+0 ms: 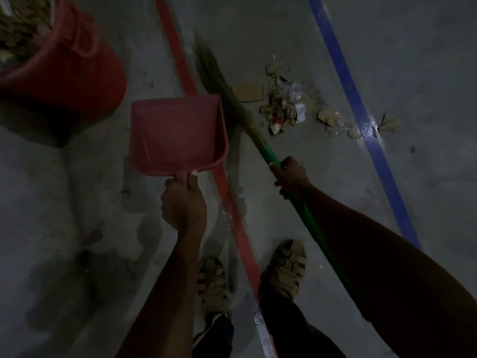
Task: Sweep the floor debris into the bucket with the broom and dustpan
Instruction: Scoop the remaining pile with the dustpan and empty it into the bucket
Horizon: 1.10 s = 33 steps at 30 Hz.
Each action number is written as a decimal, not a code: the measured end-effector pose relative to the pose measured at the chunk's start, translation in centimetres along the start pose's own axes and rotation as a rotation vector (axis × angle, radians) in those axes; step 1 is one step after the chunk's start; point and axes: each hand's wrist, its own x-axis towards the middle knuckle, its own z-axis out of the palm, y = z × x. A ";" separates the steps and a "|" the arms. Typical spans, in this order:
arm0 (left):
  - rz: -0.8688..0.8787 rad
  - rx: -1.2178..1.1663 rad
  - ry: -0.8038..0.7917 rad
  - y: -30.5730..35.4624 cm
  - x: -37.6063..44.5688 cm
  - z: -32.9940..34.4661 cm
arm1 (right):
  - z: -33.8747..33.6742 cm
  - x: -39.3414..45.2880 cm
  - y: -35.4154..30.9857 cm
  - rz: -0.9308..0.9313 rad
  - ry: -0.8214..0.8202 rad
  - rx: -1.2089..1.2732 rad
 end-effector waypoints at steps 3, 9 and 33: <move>0.066 0.000 -0.006 0.9 -0.5 -0.1 | -1.5 -0.3 1.2 0.053 0.048 0.076; 0.175 0.032 -0.045 4.0 -2.8 0.7 | -4.9 -1.2 5.5 0.156 0.134 0.230; 0.262 0.181 -0.120 5.3 -7.9 2.6 | -9.8 -10.3 16.1 0.025 0.355 0.306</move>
